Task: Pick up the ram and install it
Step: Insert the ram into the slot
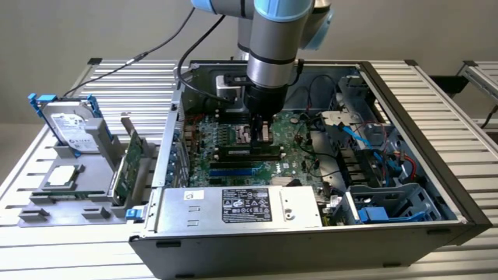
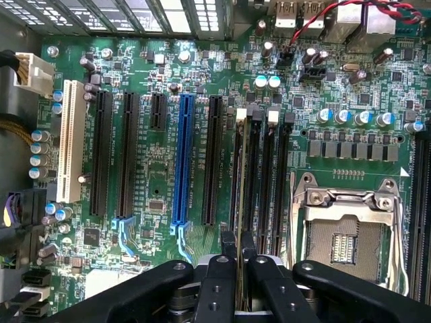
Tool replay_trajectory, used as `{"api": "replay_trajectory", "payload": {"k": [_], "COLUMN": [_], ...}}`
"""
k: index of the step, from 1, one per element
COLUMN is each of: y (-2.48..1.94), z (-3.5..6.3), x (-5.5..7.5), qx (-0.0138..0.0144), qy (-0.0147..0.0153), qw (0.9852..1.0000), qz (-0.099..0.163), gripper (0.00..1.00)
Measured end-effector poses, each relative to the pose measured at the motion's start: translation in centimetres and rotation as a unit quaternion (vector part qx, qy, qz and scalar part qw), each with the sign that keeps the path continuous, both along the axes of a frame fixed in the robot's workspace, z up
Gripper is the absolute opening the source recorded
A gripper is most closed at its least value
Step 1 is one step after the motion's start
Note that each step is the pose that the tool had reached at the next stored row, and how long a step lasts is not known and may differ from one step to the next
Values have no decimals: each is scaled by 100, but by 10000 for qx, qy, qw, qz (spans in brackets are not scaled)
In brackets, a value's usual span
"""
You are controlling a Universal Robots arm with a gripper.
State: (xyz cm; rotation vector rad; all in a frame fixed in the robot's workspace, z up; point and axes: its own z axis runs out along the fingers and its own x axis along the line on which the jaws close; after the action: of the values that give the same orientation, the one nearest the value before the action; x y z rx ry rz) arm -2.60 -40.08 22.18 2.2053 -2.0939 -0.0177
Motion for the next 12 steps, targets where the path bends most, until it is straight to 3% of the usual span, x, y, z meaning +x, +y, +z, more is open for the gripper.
{"api": "replay_trajectory", "payload": {"k": [12], "y": [0], "z": [-18], "x": [1], "qx": [-2], "qy": [0], "qw": [10000], "qz": [1], "gripper": [14]}}
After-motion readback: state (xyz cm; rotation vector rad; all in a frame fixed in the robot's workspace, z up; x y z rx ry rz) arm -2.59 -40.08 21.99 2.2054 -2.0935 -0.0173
